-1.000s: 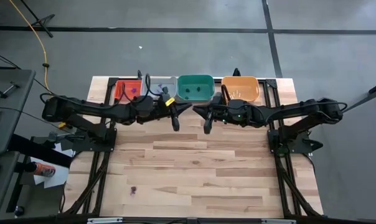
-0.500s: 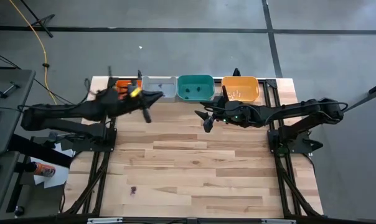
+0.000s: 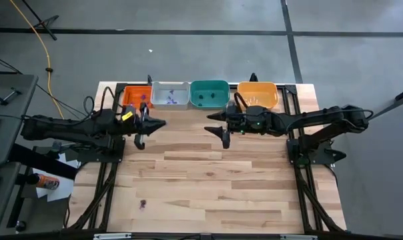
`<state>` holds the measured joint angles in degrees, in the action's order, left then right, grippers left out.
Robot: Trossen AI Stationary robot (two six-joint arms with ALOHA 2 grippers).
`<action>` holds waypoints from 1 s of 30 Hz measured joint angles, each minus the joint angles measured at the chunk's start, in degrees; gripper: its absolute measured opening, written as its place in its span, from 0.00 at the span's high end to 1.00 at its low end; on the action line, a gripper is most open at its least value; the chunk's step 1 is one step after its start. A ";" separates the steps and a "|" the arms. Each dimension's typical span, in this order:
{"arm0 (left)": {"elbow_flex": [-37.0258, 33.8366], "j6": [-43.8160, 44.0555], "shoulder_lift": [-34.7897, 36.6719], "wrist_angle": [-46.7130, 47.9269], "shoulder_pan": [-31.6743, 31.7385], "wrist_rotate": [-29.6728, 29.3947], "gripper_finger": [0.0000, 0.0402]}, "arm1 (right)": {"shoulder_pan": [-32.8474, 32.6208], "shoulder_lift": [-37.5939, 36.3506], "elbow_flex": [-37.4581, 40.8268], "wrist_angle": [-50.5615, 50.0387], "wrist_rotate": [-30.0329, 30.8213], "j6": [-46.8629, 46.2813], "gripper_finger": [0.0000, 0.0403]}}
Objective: Sort Halloween decoration
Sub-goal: Put the violet spider into the orange bin
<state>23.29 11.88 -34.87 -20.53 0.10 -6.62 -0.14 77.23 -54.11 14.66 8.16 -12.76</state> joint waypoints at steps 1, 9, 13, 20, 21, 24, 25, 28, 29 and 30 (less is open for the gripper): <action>0.00 0.00 0.02 -0.02 -0.21 1.32 1.00 | -0.21 0.00 0.01 1.06 -1.13 0.64 0.41; 0.02 0.02 0.03 -0.14 -0.94 2.13 1.00 | -1.07 -0.02 0.02 4.04 -4.26 0.99 0.42; 0.01 0.01 0.04 -0.14 -0.94 2.13 1.00 | -1.05 -0.02 0.02 4.03 -4.26 0.89 0.42; 0.04 0.00 0.02 -0.14 -0.73 -0.28 1.00 | -1.05 -0.02 0.02 4.01 -4.26 0.83 0.42; 0.04 -0.02 0.02 -0.14 -0.40 -2.02 1.00 | -1.05 -0.02 0.02 4.01 -4.26 0.82 0.42; 0.15 -0.09 -0.25 -0.33 2.45 -10.32 1.00 | -1.05 -0.02 0.02 4.01 -4.26 0.82 0.42; 0.55 -0.07 -0.64 -0.09 4.20 -12.55 1.00 | -1.05 -0.02 0.02 3.99 -4.26 0.82 0.42; 4.09 -0.02 -2.44 4.79 13.06 -13.18 1.00 | -1.05 -0.02 0.02 3.96 -4.28 0.70 0.42; 6.21 0.16 -3.27 8.91 16.68 -12.18 1.00 | -1.05 -0.02 0.03 3.90 -4.28 0.06 0.42; 8.81 0.79 -4.39 14.71 21.09 -10.97 1.00 | -1.05 -0.02 0.04 3.88 -4.28 -0.70 0.42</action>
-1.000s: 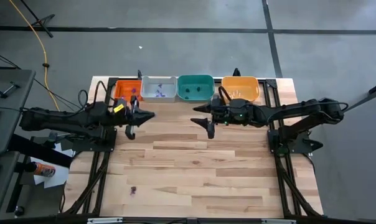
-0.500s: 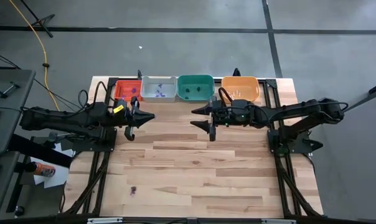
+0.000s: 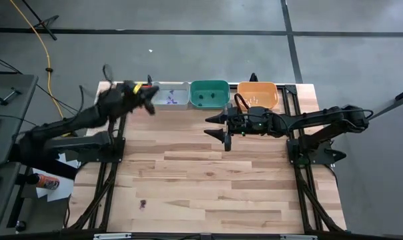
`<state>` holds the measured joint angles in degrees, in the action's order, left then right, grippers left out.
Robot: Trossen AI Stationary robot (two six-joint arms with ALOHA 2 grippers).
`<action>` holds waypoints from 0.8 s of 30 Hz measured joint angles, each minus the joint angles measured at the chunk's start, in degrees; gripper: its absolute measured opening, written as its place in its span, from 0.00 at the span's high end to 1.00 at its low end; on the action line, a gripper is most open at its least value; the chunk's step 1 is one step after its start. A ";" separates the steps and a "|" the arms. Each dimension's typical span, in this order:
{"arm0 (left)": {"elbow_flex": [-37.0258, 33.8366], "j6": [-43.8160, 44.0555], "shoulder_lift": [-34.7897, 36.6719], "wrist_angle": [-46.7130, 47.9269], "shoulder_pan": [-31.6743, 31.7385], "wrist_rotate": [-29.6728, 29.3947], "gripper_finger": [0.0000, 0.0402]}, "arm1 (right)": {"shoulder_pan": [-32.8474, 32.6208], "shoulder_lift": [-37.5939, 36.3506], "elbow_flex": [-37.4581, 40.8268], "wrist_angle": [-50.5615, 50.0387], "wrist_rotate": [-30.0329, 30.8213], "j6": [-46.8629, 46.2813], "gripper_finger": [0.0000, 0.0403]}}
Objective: Sort Halloween decoration
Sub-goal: Put the violet spider into the orange bin
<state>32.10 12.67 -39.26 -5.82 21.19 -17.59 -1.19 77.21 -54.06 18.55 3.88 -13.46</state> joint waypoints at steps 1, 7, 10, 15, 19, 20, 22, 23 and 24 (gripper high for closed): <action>2.54 0.54 -1.51 6.19 4.45 0.83 1.00 | 0.00 0.00 0.00 -0.02 0.00 -1.09 0.42; 8.98 4.20 -13.51 28.45 31.06 14.28 1.00 | 0.00 0.00 0.00 -0.08 -0.04 -3.07 0.42; 8.56 9.78 -19.21 33.83 38.24 15.58 1.00 | 0.00 0.00 0.00 -0.19 -0.04 -4.21 0.42; 8.43 9.57 -25.53 31.75 38.49 14.29 1.00 | 0.00 0.02 0.02 -0.79 -0.04 -7.18 0.42; 8.26 9.74 -28.84 31.51 36.28 7.49 1.00 | 0.00 0.04 0.02 -0.90 -0.04 -7.29 0.42; 8.28 9.72 -29.61 31.56 35.64 5.97 1.00 | 0.00 0.04 0.02 -0.94 -0.04 -7.40 0.42; 8.28 9.76 -31.21 31.67 34.41 2.97 1.00 | 0.00 0.04 0.02 -0.98 -0.04 -7.69 0.42; 8.28 9.76 -31.96 31.68 33.94 1.55 1.00 | 0.00 0.04 0.02 -1.00 -0.04 -7.70 0.42; 8.28 9.77 -32.66 31.76 33.57 0.33 1.00 | 0.00 0.04 0.02 -1.10 -0.04 -7.70 0.42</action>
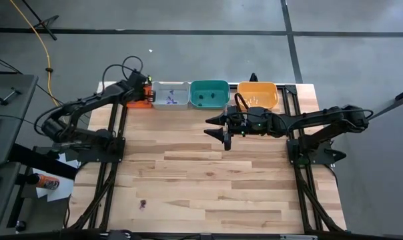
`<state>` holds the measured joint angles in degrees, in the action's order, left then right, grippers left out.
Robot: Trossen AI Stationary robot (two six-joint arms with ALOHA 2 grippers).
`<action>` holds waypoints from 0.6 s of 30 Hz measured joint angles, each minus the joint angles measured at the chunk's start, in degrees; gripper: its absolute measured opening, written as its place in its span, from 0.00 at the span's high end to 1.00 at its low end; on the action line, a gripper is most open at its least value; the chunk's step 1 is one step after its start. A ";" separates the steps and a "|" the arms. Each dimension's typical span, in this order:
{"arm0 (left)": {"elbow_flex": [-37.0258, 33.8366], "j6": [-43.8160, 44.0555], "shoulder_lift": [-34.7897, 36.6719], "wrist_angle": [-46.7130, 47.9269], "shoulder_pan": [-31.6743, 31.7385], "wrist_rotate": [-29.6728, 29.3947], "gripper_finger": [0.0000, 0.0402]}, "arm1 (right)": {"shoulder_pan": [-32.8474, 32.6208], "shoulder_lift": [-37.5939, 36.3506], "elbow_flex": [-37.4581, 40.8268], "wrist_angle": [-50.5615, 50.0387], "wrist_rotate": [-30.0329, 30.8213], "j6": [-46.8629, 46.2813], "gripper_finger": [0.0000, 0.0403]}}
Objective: Sort Halloween decoration
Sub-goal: Put the violet spider into the orange bin, then put the violet witch hat into the gray bin
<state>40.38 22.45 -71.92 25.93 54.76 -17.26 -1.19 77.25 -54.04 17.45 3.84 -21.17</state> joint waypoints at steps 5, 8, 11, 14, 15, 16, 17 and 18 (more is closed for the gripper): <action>0.00 -0.03 -3.15 1.29 -1.00 -1.90 1.00 | 0.00 0.00 0.00 -0.06 0.00 0.00 0.42; 0.00 -0.02 -4.06 1.87 -1.15 -1.76 0.99 | 0.00 0.00 0.00 -0.07 0.00 -0.01 0.42; 0.00 -0.02 -4.53 2.24 -1.17 -1.66 0.96 | 0.00 0.00 0.00 -0.30 0.00 0.03 0.42; 0.00 0.43 -4.53 2.50 -1.18 -1.64 0.92 | 0.00 0.00 0.00 -0.66 0.00 0.46 0.42; 0.00 0.46 -4.53 2.65 -1.17 -1.58 0.90 | 0.00 0.00 0.00 -0.82 0.00 0.46 0.42; 0.00 0.47 -4.52 2.74 -1.15 -1.45 0.88 | 0.00 0.00 0.00 -0.98 0.00 0.44 0.42; 0.00 0.47 -4.51 2.79 -1.18 -1.42 0.86 | 0.00 0.00 0.00 -1.16 0.00 0.42 0.42; 0.00 0.48 -4.51 2.87 -1.18 -1.41 0.84 | 0.00 0.00 0.00 -1.38 0.00 0.43 0.42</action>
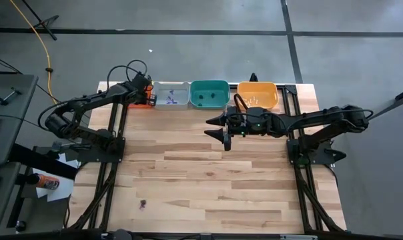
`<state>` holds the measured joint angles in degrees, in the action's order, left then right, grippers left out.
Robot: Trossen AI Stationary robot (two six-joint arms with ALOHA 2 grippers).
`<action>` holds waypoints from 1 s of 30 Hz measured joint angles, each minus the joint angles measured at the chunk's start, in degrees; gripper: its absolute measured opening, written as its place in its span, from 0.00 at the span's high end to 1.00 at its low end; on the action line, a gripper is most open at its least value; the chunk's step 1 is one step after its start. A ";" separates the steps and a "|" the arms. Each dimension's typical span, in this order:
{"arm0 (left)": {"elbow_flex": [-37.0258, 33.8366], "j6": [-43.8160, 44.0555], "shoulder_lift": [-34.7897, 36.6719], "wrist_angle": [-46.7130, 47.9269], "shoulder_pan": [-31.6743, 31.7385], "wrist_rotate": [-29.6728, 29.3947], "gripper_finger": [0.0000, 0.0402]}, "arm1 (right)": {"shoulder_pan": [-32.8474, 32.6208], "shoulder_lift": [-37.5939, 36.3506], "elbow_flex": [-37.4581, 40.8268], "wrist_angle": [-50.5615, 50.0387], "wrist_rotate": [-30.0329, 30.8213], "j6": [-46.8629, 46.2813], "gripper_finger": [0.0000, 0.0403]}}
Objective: Sort Halloween decoration
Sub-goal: Put the violet witch hat into the gray bin
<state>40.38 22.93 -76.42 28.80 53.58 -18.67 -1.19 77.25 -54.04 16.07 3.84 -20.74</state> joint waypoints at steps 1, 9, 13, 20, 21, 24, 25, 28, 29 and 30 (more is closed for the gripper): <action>0.00 0.01 0.00 0.01 0.00 0.01 0.82 | 0.00 0.00 0.00 -0.21 0.00 0.04 0.42; 3.33 2.37 1.97 1.02 0.02 0.13 0.65 | 0.00 0.00 0.00 -0.73 0.00 0.18 0.42; 9.42 0.49 5.20 1.46 0.00 2.22 0.60 | 0.00 0.00 0.00 -0.73 0.00 0.18 0.42; 20.72 -0.52 13.11 0.25 -1.64 15.16 0.59 | 0.00 0.00 0.00 -0.73 0.00 0.18 0.42; 21.55 -0.68 14.39 -0.44 -2.53 20.43 0.59 | 0.00 0.00 0.00 -0.71 0.00 0.18 0.42; 22.08 -1.41 18.45 -2.15 -6.84 36.67 0.60 | 0.00 0.00 0.00 -0.26 0.00 -0.28 0.42; 22.06 -1.48 19.65 -2.00 -9.06 40.30 0.60 | 0.00 0.00 0.00 0.05 0.00 -0.57 0.42; 22.01 -3.09 22.80 -0.93 -18.39 44.28 0.60 | 0.02 0.00 0.00 2.34 -1.36 -2.41 0.42; 22.00 -4.01 23.67 -0.60 -22.27 43.87 0.60 | 0.02 0.00 0.00 3.49 -1.99 -2.60 0.42; 21.80 -5.01 24.31 -1.42 -26.11 43.00 0.60 | 0.02 0.00 0.00 4.74 -2.86 -2.56 0.42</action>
<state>62.18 17.91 -52.11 27.38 27.47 24.33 -1.17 77.25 -54.04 20.81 0.98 -23.30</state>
